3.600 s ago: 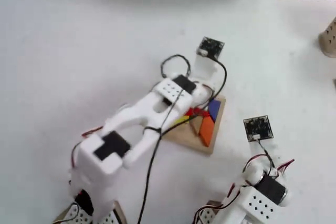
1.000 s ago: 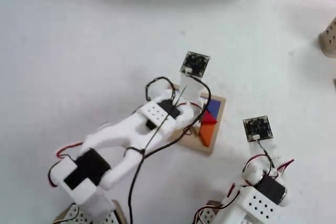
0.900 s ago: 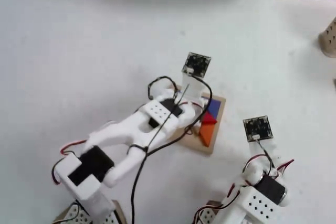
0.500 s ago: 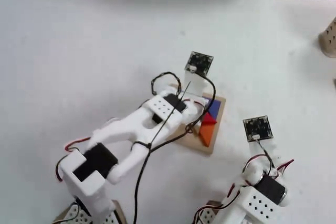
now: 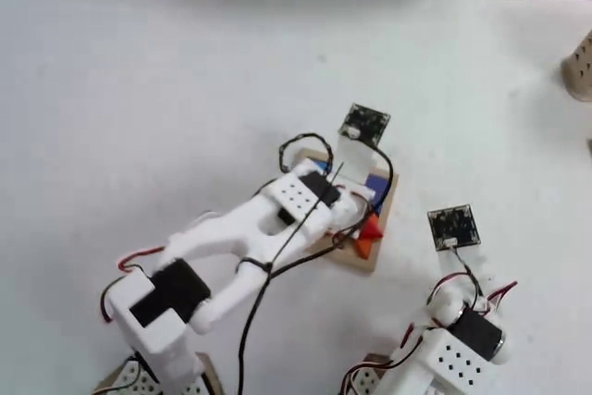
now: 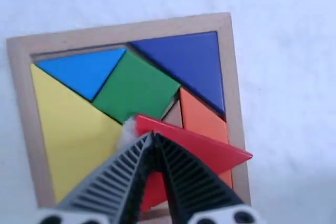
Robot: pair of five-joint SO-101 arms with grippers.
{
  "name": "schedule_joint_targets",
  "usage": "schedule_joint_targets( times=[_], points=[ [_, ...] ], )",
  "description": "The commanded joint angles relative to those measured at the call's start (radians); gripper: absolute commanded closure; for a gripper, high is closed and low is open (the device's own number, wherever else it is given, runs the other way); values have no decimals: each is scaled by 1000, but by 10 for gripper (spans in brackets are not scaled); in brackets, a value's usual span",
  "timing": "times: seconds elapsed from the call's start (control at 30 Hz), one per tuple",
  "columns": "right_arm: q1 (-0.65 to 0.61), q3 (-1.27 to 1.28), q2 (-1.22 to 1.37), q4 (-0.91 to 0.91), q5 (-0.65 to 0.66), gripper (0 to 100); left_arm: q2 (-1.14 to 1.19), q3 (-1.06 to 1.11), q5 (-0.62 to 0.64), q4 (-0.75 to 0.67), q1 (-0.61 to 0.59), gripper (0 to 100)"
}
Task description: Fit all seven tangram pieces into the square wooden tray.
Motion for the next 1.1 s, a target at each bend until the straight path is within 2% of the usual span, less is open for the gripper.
schedule_joint_targets(
  times=[0.0,0.13,0.63,0.8,0.87,1.07],
  points=[
    [-8,-8,-13,-25,3,981,-5,-12,87,57,19,976],
    [-8,-8,-13,-25,2,981,-5,-12,86,61,5,976],
    [-8,-6,-13,-25,2,981,-5,-60,83,219,-36,976],
    [-8,-6,-13,-25,2,981,-5,-132,-52,334,-79,976],
    [-8,-6,-13,-25,2,981,-5,-153,-66,361,-84,976],
    [-8,-6,-13,-25,2,981,-5,-161,-66,290,-56,977]
  ],
)
